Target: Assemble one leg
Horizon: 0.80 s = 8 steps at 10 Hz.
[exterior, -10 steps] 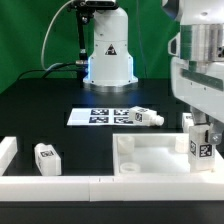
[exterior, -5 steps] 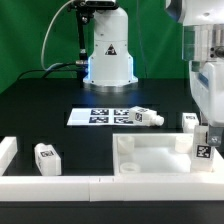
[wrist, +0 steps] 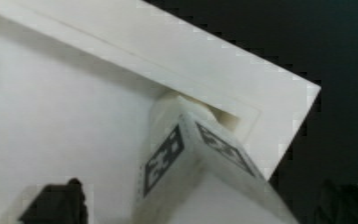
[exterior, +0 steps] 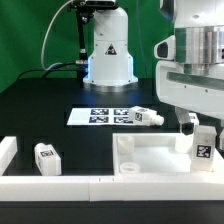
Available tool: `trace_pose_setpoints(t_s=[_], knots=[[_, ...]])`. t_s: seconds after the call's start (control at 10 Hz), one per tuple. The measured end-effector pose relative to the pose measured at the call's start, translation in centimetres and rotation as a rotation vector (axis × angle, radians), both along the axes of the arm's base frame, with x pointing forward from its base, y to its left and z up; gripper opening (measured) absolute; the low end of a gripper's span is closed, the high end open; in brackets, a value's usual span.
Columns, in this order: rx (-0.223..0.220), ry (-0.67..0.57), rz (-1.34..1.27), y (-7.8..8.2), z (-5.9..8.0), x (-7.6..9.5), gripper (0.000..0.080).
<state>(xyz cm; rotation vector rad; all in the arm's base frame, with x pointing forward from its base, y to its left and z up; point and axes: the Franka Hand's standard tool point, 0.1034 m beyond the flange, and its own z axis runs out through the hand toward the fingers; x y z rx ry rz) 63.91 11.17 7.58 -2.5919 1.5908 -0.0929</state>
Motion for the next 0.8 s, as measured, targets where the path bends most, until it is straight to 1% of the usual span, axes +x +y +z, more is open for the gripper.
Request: trace_pose_setpoints(t_s=[0.1,0.2,0.3,0.4,0.5,0.6,0.7,0.8], knots=[[-0.008,-0.004,0.077,-0.04,0.00,0.01,0.0649],[-0.038,-0.007,0.231,-0.03,0.04,0.06,0.0649],[-0.086,-0.015,0.496,0.26,0.17,0.50,0.0649],[-0.093,-0.031,0.576,0.26,0.04,0.76,0.0649],[-0.089,-0.029,0.537,0.26,0.03,0.74,0.0623],[-0.088,-0.029,0.524,0.27,0.03,0.74,0.0623],[-0.088,-0.028,0.518,0.24,0.03,0.74,0.0449],[-0.082,-0.026,0.466,0.23,0.02,0.72,0.0292]])
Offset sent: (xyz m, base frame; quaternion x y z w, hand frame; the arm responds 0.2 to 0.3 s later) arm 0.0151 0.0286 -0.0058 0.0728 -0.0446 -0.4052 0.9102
